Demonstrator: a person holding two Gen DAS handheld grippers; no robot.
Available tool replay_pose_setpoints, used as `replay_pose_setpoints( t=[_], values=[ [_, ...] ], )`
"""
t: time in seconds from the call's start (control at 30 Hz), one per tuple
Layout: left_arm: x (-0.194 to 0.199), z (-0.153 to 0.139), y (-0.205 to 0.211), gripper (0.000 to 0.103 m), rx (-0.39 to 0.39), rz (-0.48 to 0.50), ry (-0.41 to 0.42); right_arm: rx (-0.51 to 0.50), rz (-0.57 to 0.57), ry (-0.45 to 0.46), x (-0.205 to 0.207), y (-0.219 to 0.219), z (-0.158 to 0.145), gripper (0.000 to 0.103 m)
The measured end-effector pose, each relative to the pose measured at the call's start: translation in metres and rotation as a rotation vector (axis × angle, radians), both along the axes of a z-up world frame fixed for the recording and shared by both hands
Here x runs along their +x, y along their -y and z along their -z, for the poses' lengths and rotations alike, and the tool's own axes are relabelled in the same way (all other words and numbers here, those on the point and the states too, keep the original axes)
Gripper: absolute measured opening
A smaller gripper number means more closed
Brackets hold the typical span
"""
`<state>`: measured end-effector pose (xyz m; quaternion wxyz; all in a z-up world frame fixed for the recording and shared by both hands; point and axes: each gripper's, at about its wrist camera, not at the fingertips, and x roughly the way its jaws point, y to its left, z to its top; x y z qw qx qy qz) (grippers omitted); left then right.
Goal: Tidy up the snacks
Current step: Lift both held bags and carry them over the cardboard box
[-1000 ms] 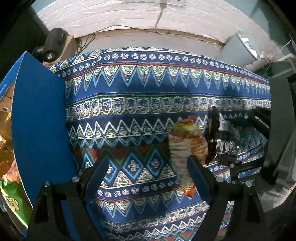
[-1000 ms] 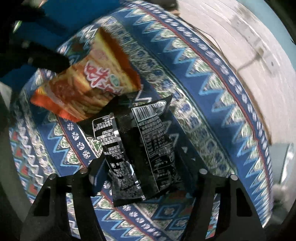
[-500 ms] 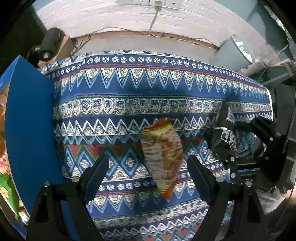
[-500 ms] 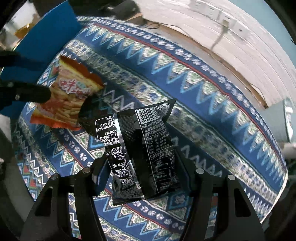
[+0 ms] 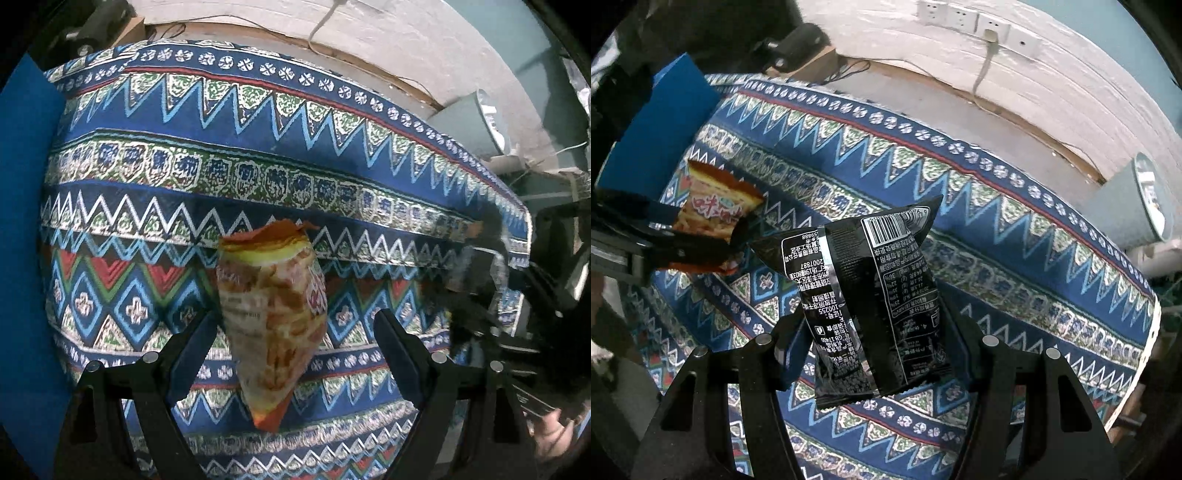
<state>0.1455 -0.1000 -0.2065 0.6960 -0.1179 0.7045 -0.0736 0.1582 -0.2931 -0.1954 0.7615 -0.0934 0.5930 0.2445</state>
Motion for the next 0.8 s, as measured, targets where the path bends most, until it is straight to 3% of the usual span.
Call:
replay_pose_setpoints(
  t=[0.13, 0.2, 0.27, 0.5, 0.8],
  values=[
    [0.005, 0.005, 0.010, 0.084, 0.045, 0.013, 0.037, 0.008, 0.025, -0.003, -0.002, 0.006, -0.002, 0.063],
    [0.007, 0.007, 0.017, 0.062, 0.064, 0.028, 0.053, 0.016, 0.028, -0.002, -0.002, 0.008, -0.003, 0.063],
    [0.007, 0.008, 0.021, 0.054, 0.080, 0.045, 0.057, 0.022, 0.032, 0.002, -0.003, 0.010, -0.006, 0.063],
    [0.004, -0.001, 0.036, 0.041, 0.114, 0.112, 0.133, 0.040, 0.067, 0.016, -0.007, 0.014, -0.018, 0.063],
    [-0.006, -0.034, 0.046, 0.037, 0.160, 0.180, 0.236, 0.076, 0.107, 0.050, -0.015, 0.009, -0.046, 0.063]
  ],
)
